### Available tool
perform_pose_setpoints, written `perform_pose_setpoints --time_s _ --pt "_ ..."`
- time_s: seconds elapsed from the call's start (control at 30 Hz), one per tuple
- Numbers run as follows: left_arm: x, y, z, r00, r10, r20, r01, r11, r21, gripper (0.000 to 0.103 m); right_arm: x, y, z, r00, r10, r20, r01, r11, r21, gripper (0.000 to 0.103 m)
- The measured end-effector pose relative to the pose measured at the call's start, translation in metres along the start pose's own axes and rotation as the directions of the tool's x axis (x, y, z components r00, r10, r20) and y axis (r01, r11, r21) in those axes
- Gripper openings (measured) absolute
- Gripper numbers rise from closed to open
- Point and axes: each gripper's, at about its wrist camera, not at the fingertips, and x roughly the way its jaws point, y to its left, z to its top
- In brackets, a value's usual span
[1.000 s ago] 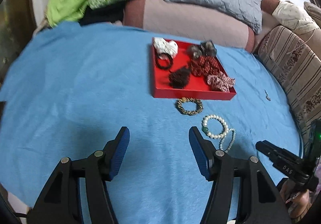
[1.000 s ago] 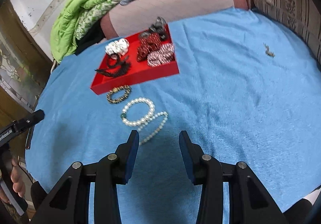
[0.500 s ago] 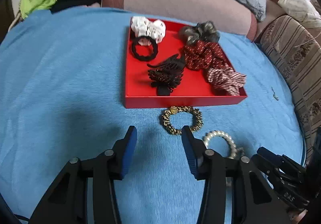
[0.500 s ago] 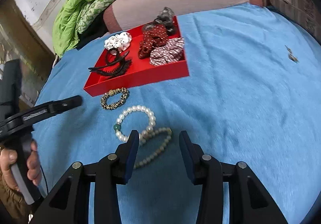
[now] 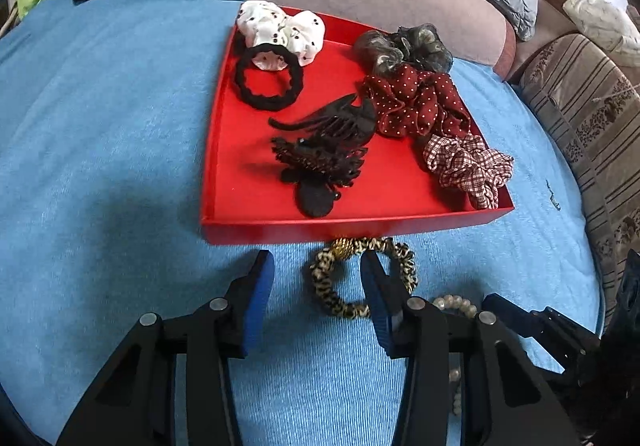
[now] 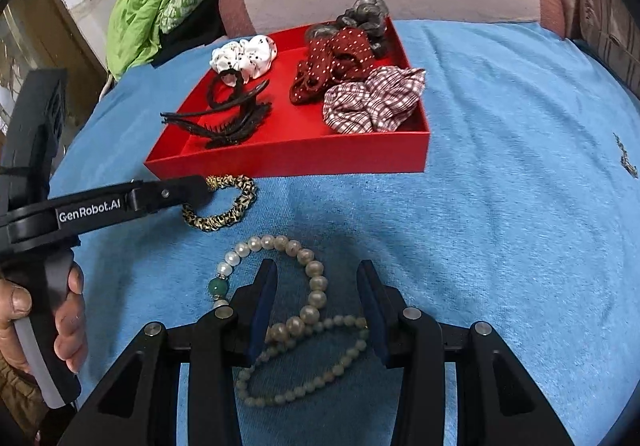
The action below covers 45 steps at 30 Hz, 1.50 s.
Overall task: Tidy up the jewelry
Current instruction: 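Grasp the gold leopard bracelet with the left tool while the right tool grasps the pearl bracelet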
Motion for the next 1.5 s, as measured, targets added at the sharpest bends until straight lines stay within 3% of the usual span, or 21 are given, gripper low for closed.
perform_pose_setpoints --time_s 0.1,0.13,0.17,0.2,0.23,0.3,0.37,0.87,1.5 --pt "0.002 -0.003 0.000 1.000 0.020 0.009 -0.020 1.000 0.013 0.043 0.002 0.004 0.000 1.000 -0.019 0.007 0.020 1.000 -0.024 0.045" --pt "0.002 -0.006 -0.001 0.999 0.035 0.013 -0.036 0.999 0.024 0.039 0.004 0.006 0.001 1.000 -0.029 0.008 0.030 0.999 -0.035 0.045" --pt "0.002 -0.008 -0.002 0.998 0.063 0.019 -0.064 0.997 0.038 0.032 0.005 0.008 0.000 0.999 -0.041 0.010 0.042 0.998 -0.047 0.045" --pt "0.002 -0.010 -0.004 0.997 0.070 0.019 -0.071 0.996 0.055 0.019 0.005 0.011 0.000 0.998 -0.056 0.014 0.056 0.997 -0.060 0.044" --pt "0.003 -0.012 -0.005 0.999 0.042 0.004 -0.043 0.997 0.064 0.006 0.006 0.013 -0.001 0.998 -0.068 0.016 0.069 0.995 -0.071 0.041" --pt "0.001 -0.016 -0.007 0.998 0.060 -0.007 -0.059 0.996 0.073 0.006 0.006 0.018 -0.002 0.995 -0.096 0.020 0.098 0.990 -0.099 0.019" --pt "-0.004 -0.018 -0.010 0.998 0.070 0.000 -0.069 0.994 0.086 0.006 0.004 0.020 -0.002 0.996 -0.090 0.018 0.092 0.990 -0.107 0.011" --pt "-0.081 -0.011 -0.035 0.996 0.006 0.084 -0.010 0.999 0.049 0.006 -0.047 0.030 -0.021 0.997 0.023 0.073 -0.020 0.999 -0.043 0.011" --pt "-0.144 -0.016 -0.088 0.989 -0.011 0.145 0.003 0.998 0.055 0.006 -0.119 -0.012 -0.066 0.991 0.002 0.137 -0.017 0.994 0.109 0.011"
